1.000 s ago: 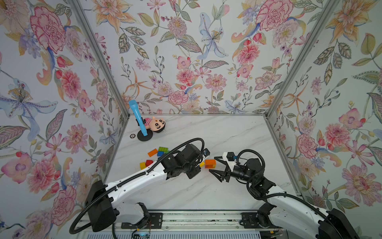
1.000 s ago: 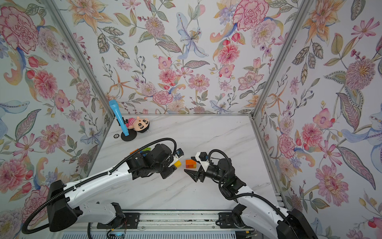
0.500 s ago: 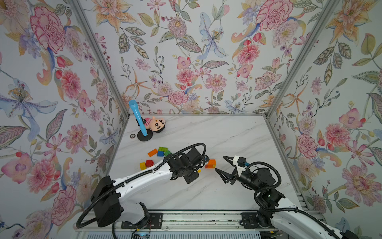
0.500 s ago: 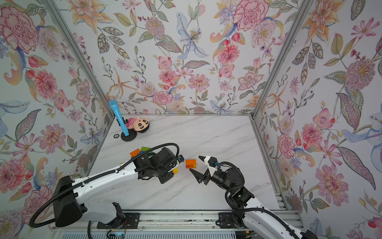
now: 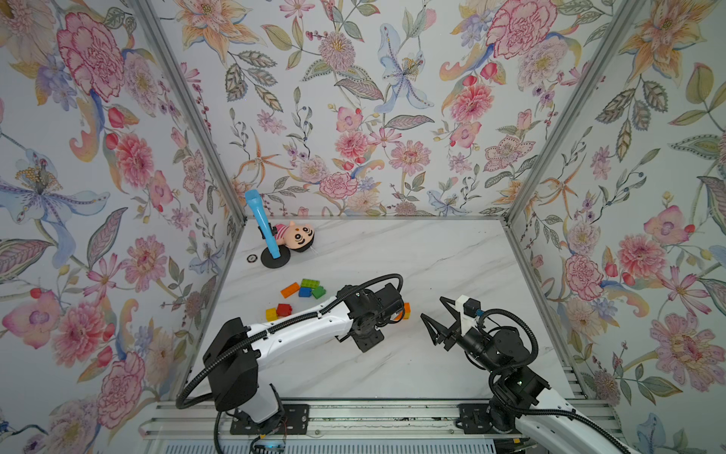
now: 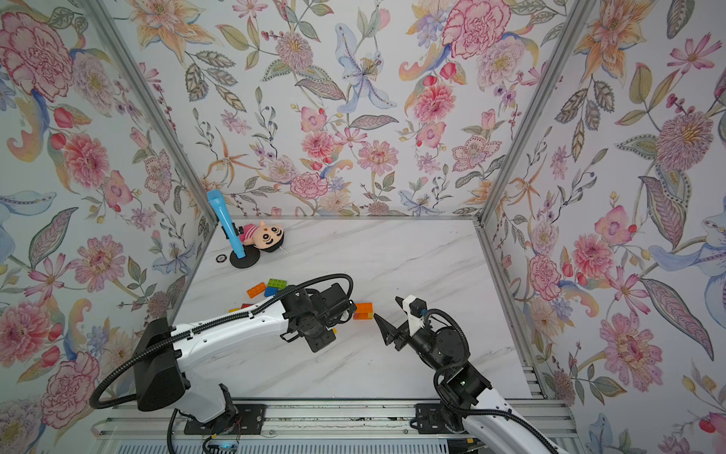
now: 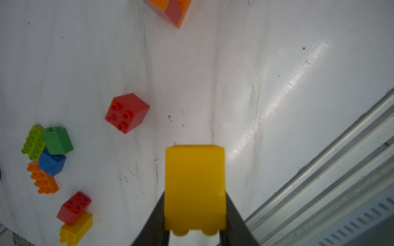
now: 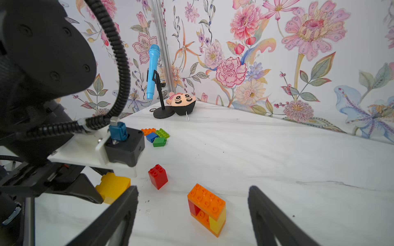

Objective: Assemble the letter p with lego
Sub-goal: Place the lego brick at the center of the board.

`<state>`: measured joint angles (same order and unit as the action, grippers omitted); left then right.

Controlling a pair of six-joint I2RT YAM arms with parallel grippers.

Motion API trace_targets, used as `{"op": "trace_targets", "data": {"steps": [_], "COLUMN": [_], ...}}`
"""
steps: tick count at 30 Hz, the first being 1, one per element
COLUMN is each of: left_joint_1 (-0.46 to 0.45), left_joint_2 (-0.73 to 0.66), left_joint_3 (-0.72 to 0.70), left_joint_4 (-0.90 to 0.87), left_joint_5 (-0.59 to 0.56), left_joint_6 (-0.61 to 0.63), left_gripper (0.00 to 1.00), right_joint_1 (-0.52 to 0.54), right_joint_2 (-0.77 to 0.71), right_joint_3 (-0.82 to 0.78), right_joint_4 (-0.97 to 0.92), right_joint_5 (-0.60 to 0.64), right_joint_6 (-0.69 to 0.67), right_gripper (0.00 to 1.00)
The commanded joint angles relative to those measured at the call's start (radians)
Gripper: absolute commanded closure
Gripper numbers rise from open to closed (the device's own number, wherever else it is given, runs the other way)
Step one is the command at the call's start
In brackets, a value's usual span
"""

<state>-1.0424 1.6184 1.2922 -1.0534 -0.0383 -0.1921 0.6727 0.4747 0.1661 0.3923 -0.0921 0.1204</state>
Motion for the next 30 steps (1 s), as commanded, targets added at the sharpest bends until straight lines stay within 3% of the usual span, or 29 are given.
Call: {"op": "trace_targets", "data": {"steps": [1, 8, 19, 30], "left_joint_1": [-0.024, -0.034, -0.033, -0.036], "left_joint_2": [0.073, 0.089, 0.207, 0.226], "left_joint_3": [-0.016, -0.031, -0.021, 0.019], "left_joint_4": [-0.076, -0.092, -0.072, -0.084], "left_joint_5": [0.037, 0.046, 0.045, 0.033], "left_joint_6": [-0.033, -0.036, -0.029, -0.026], "left_gripper": [0.83, 0.73, 0.69, 0.47], "right_joint_1": [-0.004, -0.004, -0.004, -0.005], "right_joint_2": [-0.025, -0.092, -0.121, -0.112], "right_joint_3": [-0.013, -0.031, -0.028, -0.027], "right_joint_4": [-0.012, -0.034, -0.059, -0.059], "right_joint_5": [0.016, 0.028, 0.039, 0.046], "right_joint_6": [0.007, 0.021, 0.032, 0.040], "right_gripper": [0.17, 0.17, 0.17, 0.17]}}
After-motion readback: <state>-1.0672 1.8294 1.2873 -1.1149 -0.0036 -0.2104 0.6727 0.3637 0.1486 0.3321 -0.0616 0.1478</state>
